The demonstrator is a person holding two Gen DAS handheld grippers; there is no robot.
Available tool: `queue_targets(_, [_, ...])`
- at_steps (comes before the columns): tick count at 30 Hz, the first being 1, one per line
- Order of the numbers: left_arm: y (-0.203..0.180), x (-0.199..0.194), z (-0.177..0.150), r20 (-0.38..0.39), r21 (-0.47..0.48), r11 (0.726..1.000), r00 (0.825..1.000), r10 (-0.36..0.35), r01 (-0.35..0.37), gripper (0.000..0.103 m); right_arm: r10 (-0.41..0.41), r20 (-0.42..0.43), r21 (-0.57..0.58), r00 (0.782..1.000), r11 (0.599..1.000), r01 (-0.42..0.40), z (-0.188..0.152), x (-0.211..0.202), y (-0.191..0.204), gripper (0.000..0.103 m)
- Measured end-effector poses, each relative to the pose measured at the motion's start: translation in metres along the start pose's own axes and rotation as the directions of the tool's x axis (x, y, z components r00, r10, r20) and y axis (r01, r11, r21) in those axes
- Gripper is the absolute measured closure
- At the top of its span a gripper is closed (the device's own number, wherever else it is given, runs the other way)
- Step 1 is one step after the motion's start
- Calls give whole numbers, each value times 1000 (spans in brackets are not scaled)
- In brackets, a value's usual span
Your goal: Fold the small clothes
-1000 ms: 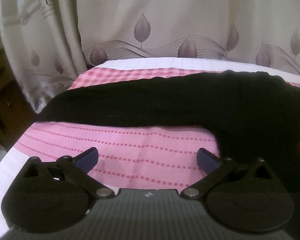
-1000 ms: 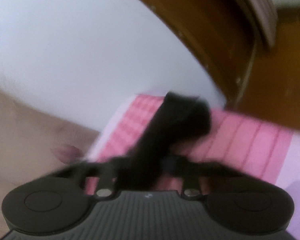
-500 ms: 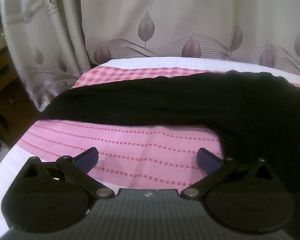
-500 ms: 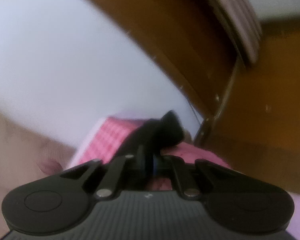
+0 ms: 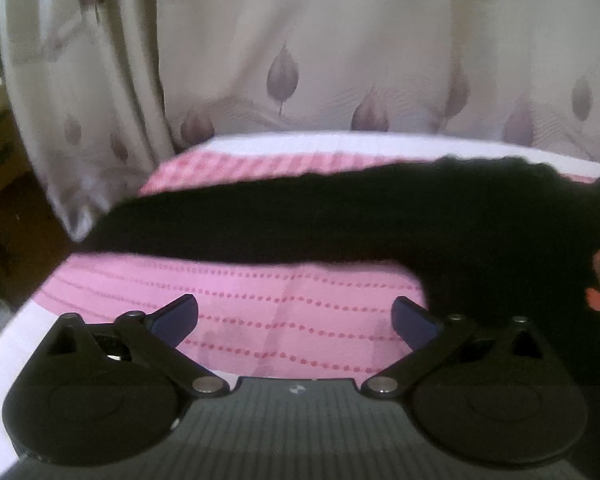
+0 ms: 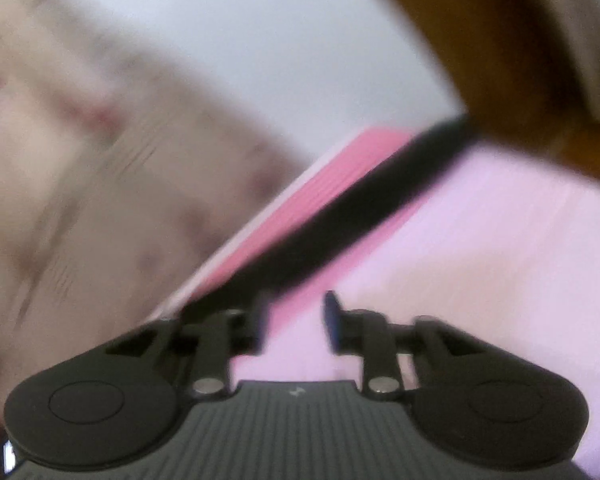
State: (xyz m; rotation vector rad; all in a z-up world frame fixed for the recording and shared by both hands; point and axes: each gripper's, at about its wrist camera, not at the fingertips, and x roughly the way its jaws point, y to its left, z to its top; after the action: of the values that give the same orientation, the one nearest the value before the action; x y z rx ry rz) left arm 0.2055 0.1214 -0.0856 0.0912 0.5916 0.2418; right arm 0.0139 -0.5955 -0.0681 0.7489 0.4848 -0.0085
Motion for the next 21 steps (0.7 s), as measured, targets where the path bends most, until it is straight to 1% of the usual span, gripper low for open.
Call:
queue_targets(1, [-1,-12,-2,24,18,1000,999,-25,25,5,36,-37,-38,999,999,-37,-17,-9,13,52])
queue_targets(2, [-2,-27,-5,43,31,998,997,-57,56,5,64,-83,-68,995,995,-70,-35,-16,25,44])
queue_targets(3, [-1,-43,-8,58,36,995,994,-92,90,4,71,-135,-109,988,990,-86,-56,-24,39,36])
queue_targets(4, [2,-63,-13,69,35,990,988,-140,138,4,67,-170,-150,983,984,-93,-73,-29,51,34])
queue_targets(7, [10,-118,-33,80,42,960,957,-279,276,1,17,-259,-304,966,948,-98,-118,-39,84,34])
queue_targets(10, [18,-162,-55,63,62,924,923,-380,376,1,-11,-258,-375,966,923,-90,-143,-45,105,34])
queue_targets(12, [19,-185,-70,44,76,905,905,-423,419,1,-39,-249,-361,968,931,-56,-148,-46,104,34])
queue_targets(14, [22,-201,-86,20,77,888,890,-456,453,1,-12,-250,-287,968,956,-62,-155,-49,99,34])
queue_targets(15, [24,-208,-94,7,75,880,883,-470,468,1,-4,-252,-264,968,962,-64,-159,-48,97,34])
queue_targets(18, [25,-218,-115,-38,67,870,872,-488,489,1,-27,-274,-266,961,963,-49,-166,-44,97,34])
queue_targets(19, [23,-220,-119,-42,63,869,871,-489,491,1,-24,-263,-266,965,963,-49,-166,-46,96,34])
queue_targets(21, [14,-219,-117,-64,77,876,879,-473,477,4,-2,-229,-254,973,965,-58,-164,-53,96,34])
